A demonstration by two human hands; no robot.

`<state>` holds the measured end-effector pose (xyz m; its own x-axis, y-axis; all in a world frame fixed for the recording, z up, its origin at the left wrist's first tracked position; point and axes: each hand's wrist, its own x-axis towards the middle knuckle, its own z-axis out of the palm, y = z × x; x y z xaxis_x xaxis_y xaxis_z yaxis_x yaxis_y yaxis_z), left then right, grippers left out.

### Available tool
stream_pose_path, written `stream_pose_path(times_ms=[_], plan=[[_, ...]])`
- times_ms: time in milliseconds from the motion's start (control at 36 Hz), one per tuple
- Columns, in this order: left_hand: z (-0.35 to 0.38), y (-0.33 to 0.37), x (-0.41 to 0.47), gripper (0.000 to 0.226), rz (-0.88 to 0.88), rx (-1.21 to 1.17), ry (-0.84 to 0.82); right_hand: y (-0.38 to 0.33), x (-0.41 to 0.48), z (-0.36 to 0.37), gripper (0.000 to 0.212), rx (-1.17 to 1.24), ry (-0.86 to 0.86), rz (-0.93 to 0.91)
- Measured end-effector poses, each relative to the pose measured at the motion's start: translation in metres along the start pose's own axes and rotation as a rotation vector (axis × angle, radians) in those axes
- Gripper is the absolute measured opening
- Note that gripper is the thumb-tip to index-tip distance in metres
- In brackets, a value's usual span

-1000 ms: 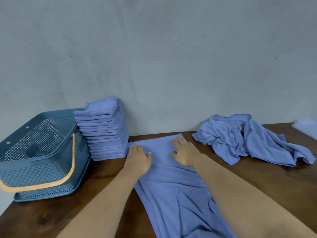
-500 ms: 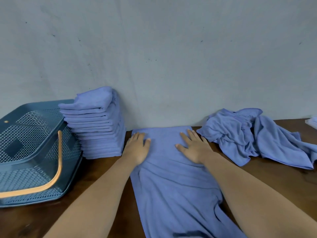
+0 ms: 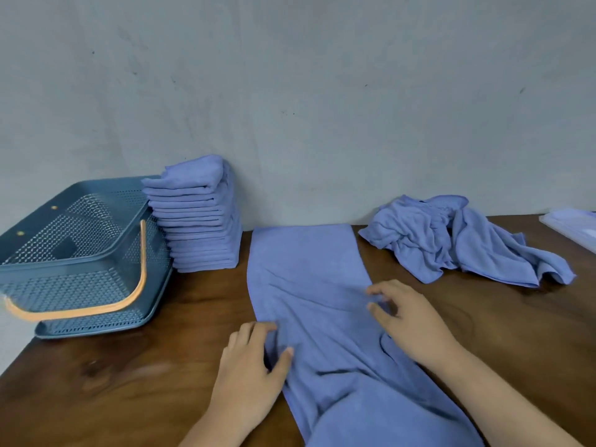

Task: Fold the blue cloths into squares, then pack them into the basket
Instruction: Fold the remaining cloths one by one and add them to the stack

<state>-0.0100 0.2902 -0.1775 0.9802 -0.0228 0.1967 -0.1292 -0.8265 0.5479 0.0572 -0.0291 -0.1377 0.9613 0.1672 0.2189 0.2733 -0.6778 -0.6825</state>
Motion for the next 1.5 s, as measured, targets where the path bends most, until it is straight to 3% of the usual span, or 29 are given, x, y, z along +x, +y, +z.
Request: stream_pose_path(times_ms=[167, 389, 639, 750, 833, 889, 1000, 1083, 1139, 1250, 1361, 1500], plan=[[-0.002, 0.002, -0.021, 0.057, 0.052, 0.101, -0.065, 0.013, -0.069, -0.003, 0.023, -0.073, 0.032, 0.012], [-0.012, -0.010, -0.025, 0.045, -0.071, 0.149, -0.065, 0.033, -0.110, 0.001, 0.040, -0.246, 0.161, -0.003], [-0.016, -0.010, -0.041, 0.056, -0.140, 0.232, 0.015, 0.020, -0.120, -0.003, 0.042, -0.310, 0.182, 0.046], [-0.020, -0.008, -0.053, 0.049, 0.016, 0.162, 0.130, 0.024, -0.119, -0.005, 0.042, -0.323, 0.228, 0.083], [-0.032, -0.005, -0.068, 0.010, 0.236, -0.001, 0.059, 0.022, -0.124, -0.007, 0.035, -0.246, 0.267, 0.046], [-0.038, -0.001, -0.078, 0.012, 0.368, -0.063, -0.036, 0.015, -0.132, -0.011, 0.029, -0.261, 0.266, -0.020], [-0.042, -0.001, -0.092, 0.019, 0.490, -0.056, -0.248, -0.003, -0.153, -0.021, 0.027, -0.144, 0.077, -0.140], [-0.044, -0.002, -0.096, 0.024, 0.512, 0.000, -0.311, -0.018, -0.172, -0.024, 0.019, -0.131, -0.080, -0.201], [-0.045, -0.001, -0.097, 0.024, 0.512, 0.011, -0.303, -0.024, -0.181, -0.025, 0.012, -0.162, -0.181, -0.231], [-0.048, -0.003, -0.102, 0.016, 0.447, 0.024, -0.246, -0.025, -0.192, -0.035, 0.049, -0.238, -0.370, -0.229], [-0.051, -0.008, -0.106, 0.020, 0.403, 0.061, -0.163, -0.024, -0.198, -0.047, 0.071, -0.284, -0.501, -0.234], [-0.055, -0.008, -0.111, 0.020, 0.402, 0.090, -0.082, -0.029, -0.198, -0.051, 0.058, -0.305, -0.559, -0.240]])
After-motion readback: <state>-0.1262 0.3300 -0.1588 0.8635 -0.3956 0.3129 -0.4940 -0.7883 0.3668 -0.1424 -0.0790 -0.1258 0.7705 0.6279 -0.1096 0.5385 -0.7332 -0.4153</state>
